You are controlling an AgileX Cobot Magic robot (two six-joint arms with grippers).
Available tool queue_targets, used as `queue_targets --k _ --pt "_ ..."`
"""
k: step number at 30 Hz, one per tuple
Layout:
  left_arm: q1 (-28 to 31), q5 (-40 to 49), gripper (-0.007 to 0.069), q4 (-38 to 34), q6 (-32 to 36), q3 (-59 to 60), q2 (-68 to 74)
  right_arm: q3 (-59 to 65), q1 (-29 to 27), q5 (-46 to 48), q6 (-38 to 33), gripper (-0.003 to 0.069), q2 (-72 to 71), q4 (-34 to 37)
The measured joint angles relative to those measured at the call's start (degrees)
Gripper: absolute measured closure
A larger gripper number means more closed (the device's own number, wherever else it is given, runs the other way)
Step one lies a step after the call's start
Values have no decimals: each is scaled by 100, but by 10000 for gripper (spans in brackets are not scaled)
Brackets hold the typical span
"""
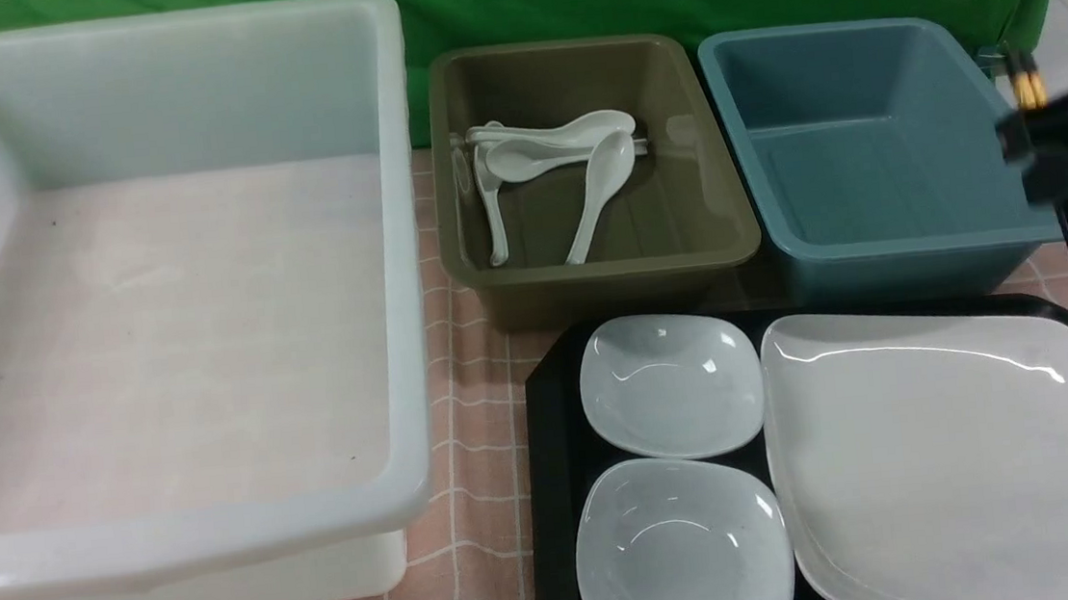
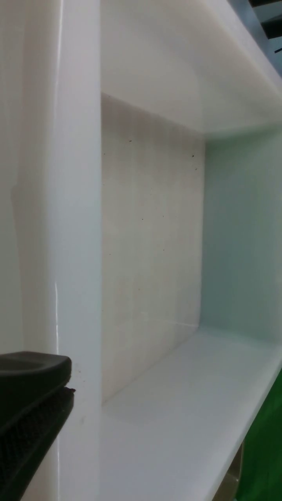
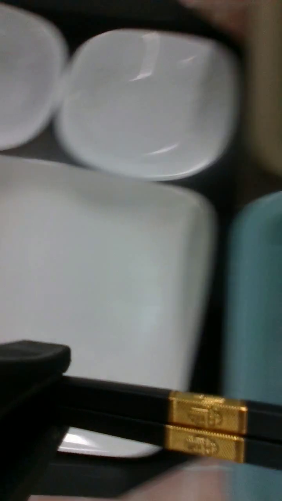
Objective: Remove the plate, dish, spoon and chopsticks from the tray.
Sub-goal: Use the right arm to put the chopsticks into the small storage box on the right, then use the left arm to grab a small plate from the dinner plate
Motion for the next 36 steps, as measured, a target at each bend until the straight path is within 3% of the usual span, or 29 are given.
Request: queue_targets --k 1,2,3,4,6,7,10,21,25,28,31,36 --pt "0 0 605 0 0 0 0 -168 0 -1007 -74 489 74 -42" --pt "0 0 605 0 0 0 0 -168 0 -1146 -91 489 87 -42" --pt "0 0 605 0 0 0 0 -239 -44 -2377 -116 489 246 -56" --pt "0 0 605 0 0 0 0 -258 -77 -3009 -116 489 378 -56" --pt "0 0 605 0 0 0 0 -289 -120 -3571 -116 489 542 -56" --pt "0 0 605 0 0 0 0 -354 -191 -4361 -121 489 909 -56" --pt "0 0 605 0 0 0 0 -618 -302 -4917 -127 489 1614 -56" --pt "0 0 605 0 0 0 0 -1641 -405 -4273 -53 481 3766 -41" --pt "0 0 605 0 0 0 0 -1670 -405 -4033 92 428 3935 -34" --pt "0 0 605 0 0 0 0 -1689 -405 -3674 220 335 3880 -34" --pt "0 0 605 0 0 0 0 -1689 -405 -3075 232 320 3639 -34" --pt "0 0 605 0 0 0 0 -1752 -405 -1749 66 405 2861 -34"
